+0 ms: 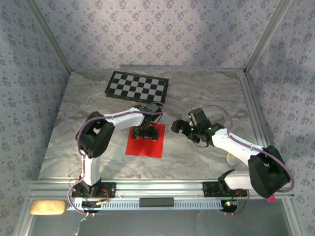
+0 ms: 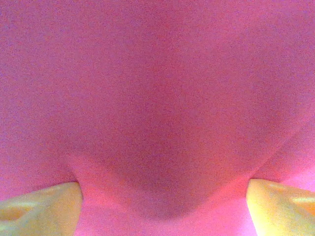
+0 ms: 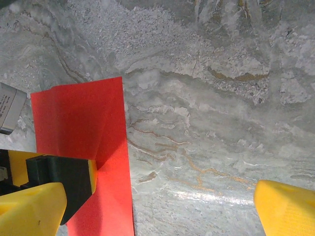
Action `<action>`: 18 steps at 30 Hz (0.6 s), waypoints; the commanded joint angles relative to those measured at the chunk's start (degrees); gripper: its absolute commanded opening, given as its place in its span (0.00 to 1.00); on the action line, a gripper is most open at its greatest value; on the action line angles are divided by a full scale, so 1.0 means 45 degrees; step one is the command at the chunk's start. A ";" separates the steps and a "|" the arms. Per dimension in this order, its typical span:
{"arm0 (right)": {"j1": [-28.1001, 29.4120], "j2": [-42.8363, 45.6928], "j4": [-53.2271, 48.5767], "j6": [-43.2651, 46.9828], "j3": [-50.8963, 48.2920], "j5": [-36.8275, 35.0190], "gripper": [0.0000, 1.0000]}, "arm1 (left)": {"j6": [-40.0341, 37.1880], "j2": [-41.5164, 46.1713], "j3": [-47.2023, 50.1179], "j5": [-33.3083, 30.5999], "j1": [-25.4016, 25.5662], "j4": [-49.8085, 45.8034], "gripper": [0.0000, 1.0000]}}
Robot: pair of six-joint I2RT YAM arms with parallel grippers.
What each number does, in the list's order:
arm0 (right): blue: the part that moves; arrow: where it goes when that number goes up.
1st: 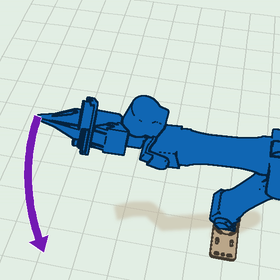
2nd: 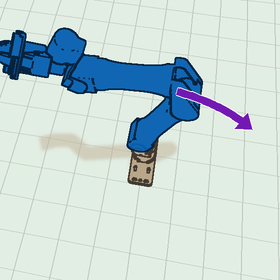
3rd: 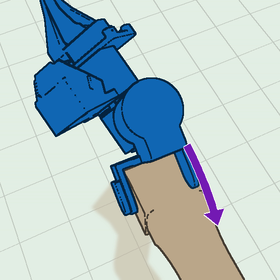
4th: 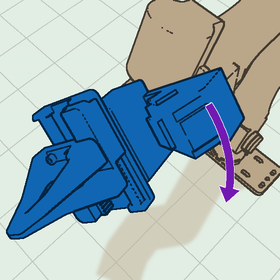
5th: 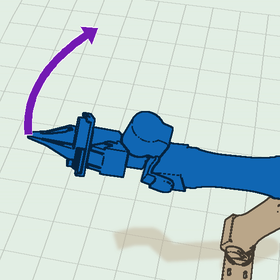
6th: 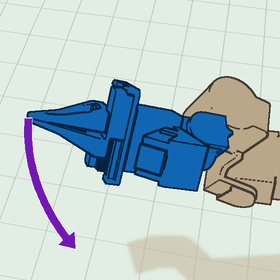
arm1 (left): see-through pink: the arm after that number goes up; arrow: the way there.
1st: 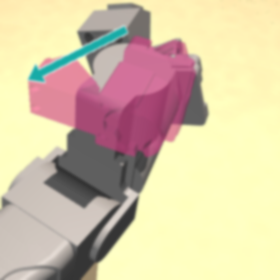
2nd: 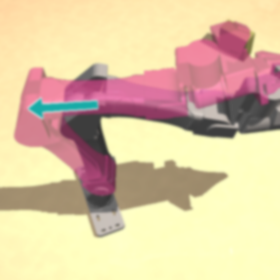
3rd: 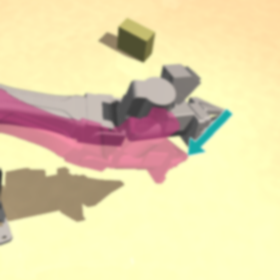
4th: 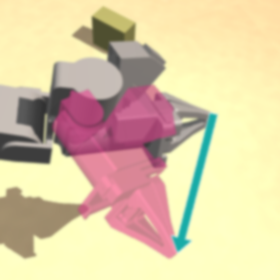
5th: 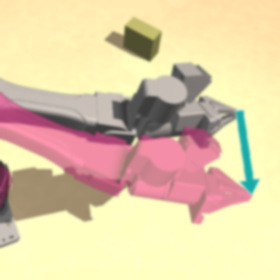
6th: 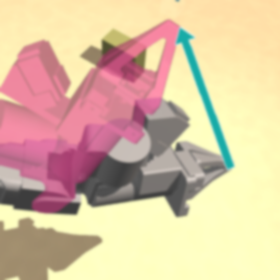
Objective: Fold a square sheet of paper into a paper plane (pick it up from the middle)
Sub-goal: First fold the square sheet of paper in half at the center of the table.
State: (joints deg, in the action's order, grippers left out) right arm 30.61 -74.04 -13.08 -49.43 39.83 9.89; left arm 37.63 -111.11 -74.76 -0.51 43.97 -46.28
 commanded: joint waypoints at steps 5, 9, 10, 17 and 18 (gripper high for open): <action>0.0034 0.0212 -0.0147 0.0194 0.0250 -0.0427 1.00 | 0.0120 -0.0063 0.0538 0.0153 0.0127 0.0663 0.72; 0.0082 0.0359 -0.0141 0.0165 0.0247 -0.0608 1.00 | 0.0112 0.0376 0.0688 0.0220 0.0137 0.1154 0.57; 0.0107 0.0397 -0.0104 0.0202 0.0253 -0.0645 0.99 | 0.0086 0.0492 0.0729 0.0281 0.0146 0.1336 0.53; 0.0499 0.0878 -0.0101 0.0324 0.0239 -0.1809 1.00 | 0.0199 0.1513 0.1099 0.0619 0.0148 0.2440 0.37; 0.0553 0.0986 -0.0091 0.0302 0.0210 -0.2017 1.00 | 0.0246 0.1734 0.1233 0.0706 0.0140 0.2649 0.37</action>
State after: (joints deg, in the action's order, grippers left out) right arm 32.40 -71.48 -13.10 -48.93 39.86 4.99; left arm 38.24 -107.22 -70.28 0.82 44.12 -38.06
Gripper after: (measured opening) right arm 0.995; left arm 0.370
